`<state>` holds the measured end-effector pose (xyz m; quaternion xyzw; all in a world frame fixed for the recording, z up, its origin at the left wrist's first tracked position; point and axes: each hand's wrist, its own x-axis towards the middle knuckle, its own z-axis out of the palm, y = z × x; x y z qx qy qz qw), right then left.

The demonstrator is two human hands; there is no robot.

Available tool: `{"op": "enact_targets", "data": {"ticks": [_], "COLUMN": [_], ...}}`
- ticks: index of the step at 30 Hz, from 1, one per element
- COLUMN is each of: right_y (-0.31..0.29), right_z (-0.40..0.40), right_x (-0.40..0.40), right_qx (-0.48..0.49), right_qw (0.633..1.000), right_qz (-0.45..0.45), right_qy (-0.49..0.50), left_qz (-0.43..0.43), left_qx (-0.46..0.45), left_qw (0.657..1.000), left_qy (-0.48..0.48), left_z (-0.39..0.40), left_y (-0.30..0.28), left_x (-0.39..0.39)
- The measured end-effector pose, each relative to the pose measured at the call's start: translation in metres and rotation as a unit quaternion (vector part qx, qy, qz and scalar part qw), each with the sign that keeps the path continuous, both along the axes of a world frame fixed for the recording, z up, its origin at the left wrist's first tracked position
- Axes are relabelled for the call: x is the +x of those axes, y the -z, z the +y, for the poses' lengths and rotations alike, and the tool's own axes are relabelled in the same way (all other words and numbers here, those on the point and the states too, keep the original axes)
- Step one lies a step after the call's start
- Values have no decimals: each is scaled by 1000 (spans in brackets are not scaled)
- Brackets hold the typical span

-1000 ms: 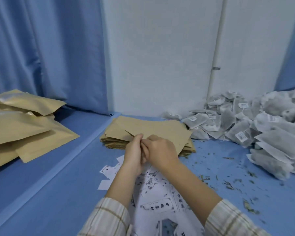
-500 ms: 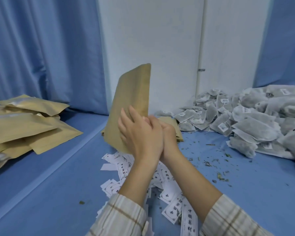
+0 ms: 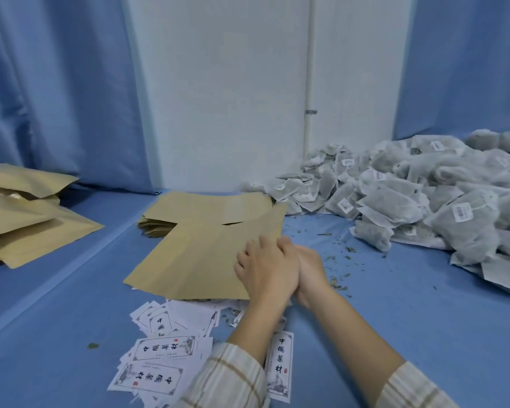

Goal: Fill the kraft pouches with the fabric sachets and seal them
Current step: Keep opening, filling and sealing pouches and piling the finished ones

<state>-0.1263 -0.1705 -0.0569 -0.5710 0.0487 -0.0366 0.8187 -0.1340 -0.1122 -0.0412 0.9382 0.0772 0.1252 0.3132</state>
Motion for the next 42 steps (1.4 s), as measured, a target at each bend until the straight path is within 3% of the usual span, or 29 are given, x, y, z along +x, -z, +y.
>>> {"op": "enact_targets", "data": {"ticks": [6, 13, 17, 22, 24, 26, 28, 31, 37, 42], "right_y": [11, 20, 24, 28, 27, 24, 24, 25, 41, 47], "right_z": [-32, -31, -33, -31, -33, -34, -35, -36, -43, -42], "right_x": [13, 23, 23, 22, 23, 22, 23, 27, 31, 32], "right_qx": [-8, -93, -73, -101, -283, -443, -513, -564, -494, -408], "right_qw": [998, 995, 995, 994, 958, 891, 853, 819, 860, 901], "right_qz": [56, 47, 50, 38, 2, -42, -61, -62, 5, 63], "right_qy": [32, 4, -38, -19, 47, 85, 74, 90, 128, 134], "left_qz": [88, 66, 40, -18, -5, 1, -1, -24, -39, -21], "left_qx": [-126, -199, -279, -225, -183, -90, -18, -31, -186, -240], "left_qw": [985, 977, 958, 971, 975, 984, 987, 981, 968, 959], "left_qy": [75, 45, 45, 79, 123, 151, 162, 188, 166, 149], "left_z": [-9, 5, 12, 16, 15, 13, 12, 8, -5, -5], "left_y": [10, 14, 27, 35, 33, 30, 30, 39, 65, 71], "left_x": [21, 48, 54, 49, 45, 46, 48, 50, 47, 52]}}
